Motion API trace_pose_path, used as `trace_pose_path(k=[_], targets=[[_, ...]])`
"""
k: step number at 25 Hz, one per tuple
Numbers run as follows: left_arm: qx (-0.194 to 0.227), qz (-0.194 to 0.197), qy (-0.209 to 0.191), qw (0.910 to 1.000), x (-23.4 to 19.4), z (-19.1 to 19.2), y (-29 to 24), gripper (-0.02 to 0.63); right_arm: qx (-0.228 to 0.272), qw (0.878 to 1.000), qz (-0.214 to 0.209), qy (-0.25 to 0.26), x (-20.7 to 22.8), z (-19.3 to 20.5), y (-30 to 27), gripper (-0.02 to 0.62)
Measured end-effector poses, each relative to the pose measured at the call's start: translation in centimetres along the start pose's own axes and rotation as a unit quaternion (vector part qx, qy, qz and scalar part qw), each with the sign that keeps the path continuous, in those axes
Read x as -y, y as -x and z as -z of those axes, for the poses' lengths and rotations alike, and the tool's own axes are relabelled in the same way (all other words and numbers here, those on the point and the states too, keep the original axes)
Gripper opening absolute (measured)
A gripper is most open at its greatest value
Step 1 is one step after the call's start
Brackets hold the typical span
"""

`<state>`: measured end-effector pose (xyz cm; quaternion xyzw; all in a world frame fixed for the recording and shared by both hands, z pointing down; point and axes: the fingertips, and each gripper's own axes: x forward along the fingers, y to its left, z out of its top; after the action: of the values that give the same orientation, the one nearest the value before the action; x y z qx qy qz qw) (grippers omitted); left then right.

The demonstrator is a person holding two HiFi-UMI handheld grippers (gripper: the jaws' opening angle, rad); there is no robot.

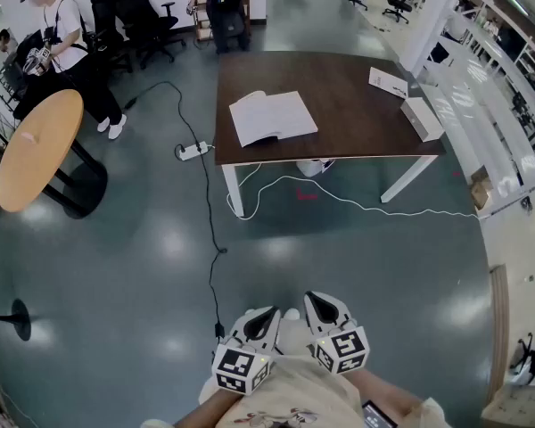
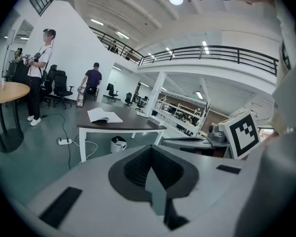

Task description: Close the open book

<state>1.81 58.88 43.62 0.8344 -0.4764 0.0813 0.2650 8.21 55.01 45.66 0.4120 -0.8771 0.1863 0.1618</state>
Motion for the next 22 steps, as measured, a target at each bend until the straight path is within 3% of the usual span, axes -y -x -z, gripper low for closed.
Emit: trace_pose_path(k=[8, 15, 22], targets=[[0.011, -0.017, 0.004, 0.9998, -1.9, -3.1, -3.6, 0.006, -0.007, 1.000, -0.011, -0.008, 3.4, -1.5, -3.0, 0.003], [0.010, -0.040, 0.013, 0.9991, -2.5, -4.3, -7.0, 0.006, 0.016, 0.997, -0.065, -0.027, 5.6, -3.4, -4.2, 0.003], [0.019, -0.068, 0.027, 0.9971, -3.1, -5.2, -11.5, 0.006, 0.024, 0.997, -0.064, -0.033, 10.9, -4.4, -6.3, 0.003]])
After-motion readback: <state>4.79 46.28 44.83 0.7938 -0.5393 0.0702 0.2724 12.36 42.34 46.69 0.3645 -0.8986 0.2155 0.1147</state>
